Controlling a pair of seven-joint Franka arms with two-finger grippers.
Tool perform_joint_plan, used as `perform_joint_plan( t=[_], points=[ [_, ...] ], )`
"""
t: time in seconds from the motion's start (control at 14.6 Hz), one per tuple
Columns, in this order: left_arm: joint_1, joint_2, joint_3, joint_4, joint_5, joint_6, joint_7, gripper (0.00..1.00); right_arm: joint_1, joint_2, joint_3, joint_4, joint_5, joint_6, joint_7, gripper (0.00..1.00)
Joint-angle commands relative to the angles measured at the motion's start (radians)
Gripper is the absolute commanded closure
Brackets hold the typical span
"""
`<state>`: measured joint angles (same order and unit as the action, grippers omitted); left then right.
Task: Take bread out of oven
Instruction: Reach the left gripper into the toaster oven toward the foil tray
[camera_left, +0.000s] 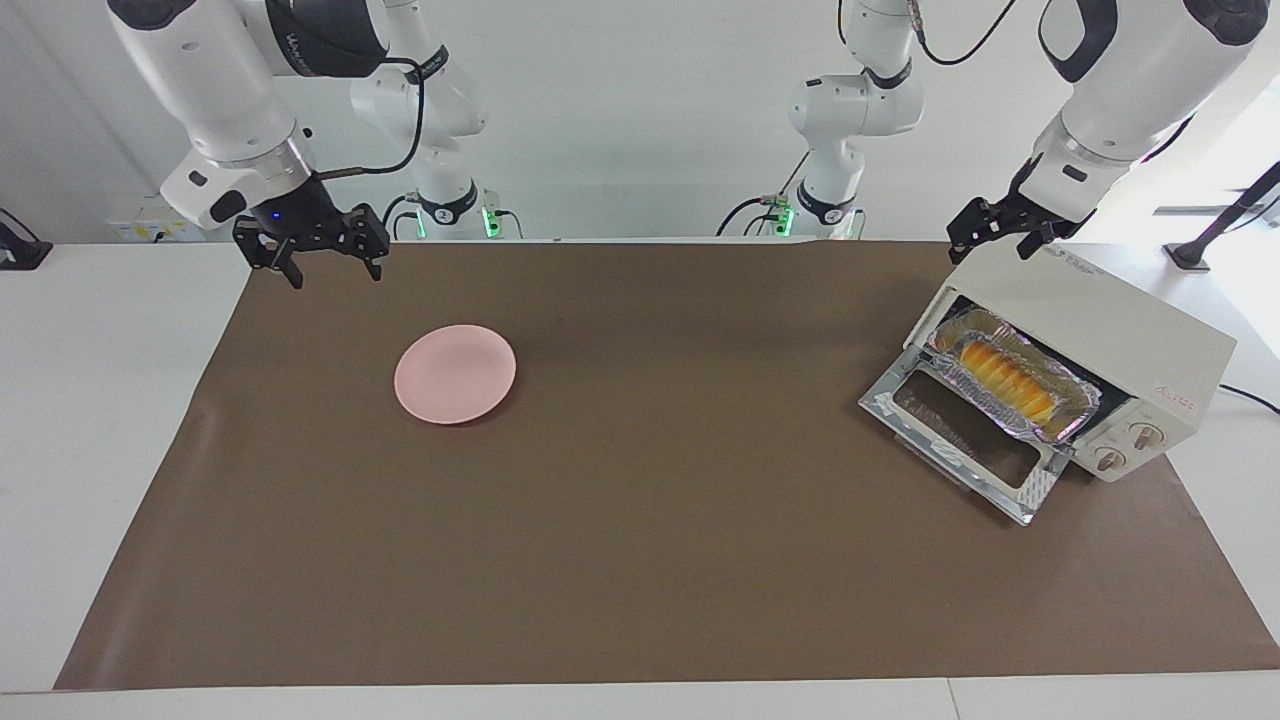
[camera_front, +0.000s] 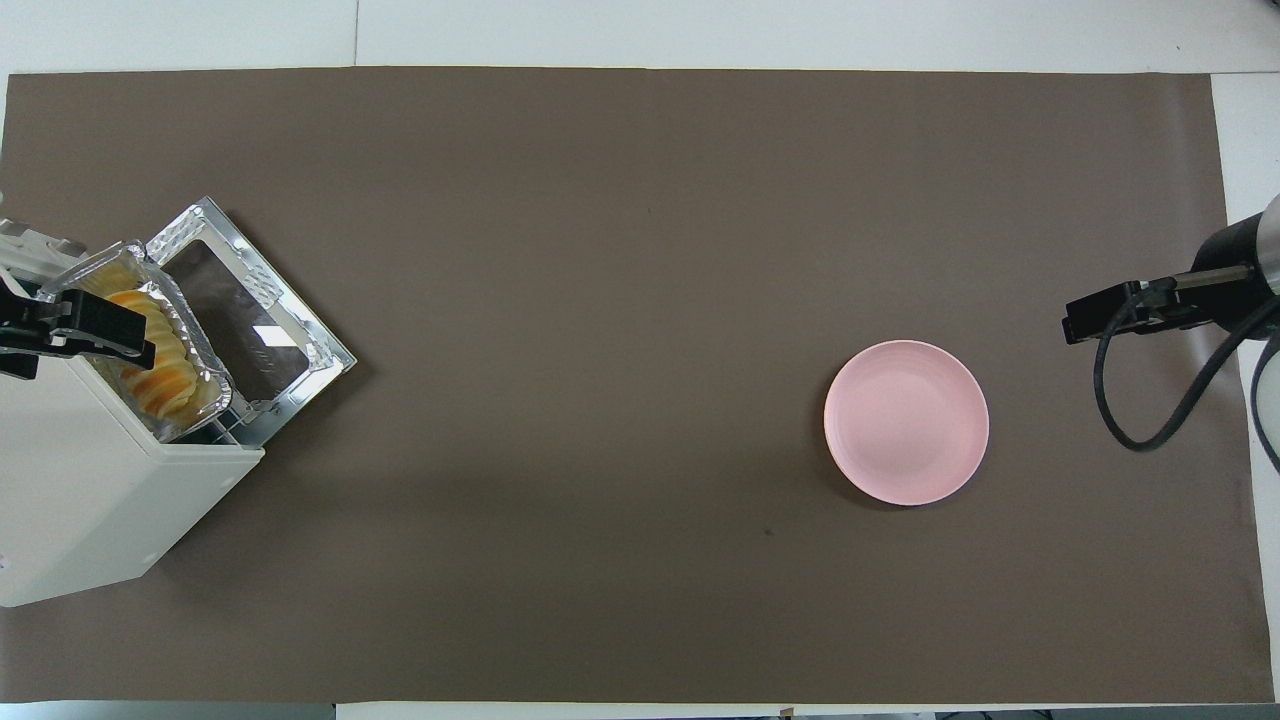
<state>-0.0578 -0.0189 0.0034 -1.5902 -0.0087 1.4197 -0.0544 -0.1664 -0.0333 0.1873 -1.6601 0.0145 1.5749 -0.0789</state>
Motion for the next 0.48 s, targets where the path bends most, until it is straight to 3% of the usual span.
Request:
perform_joint_plan(
  t=[0.0, 0.41],
  points=[
    [0.009, -0.010, -0.005, -0.005, -0.008, 0.011, 0.001, 0.00, -0.013, -0.019, 0.008, -0.018, 0.019, 0.005, -0.012, 0.00],
    [0.003, 0.017, -0.002, 0.001, -0.011, 0.077, -0.063, 0.00, -0.013, -0.019, 0.008, -0.018, 0.019, 0.007, -0.012, 0.00]
  ],
)
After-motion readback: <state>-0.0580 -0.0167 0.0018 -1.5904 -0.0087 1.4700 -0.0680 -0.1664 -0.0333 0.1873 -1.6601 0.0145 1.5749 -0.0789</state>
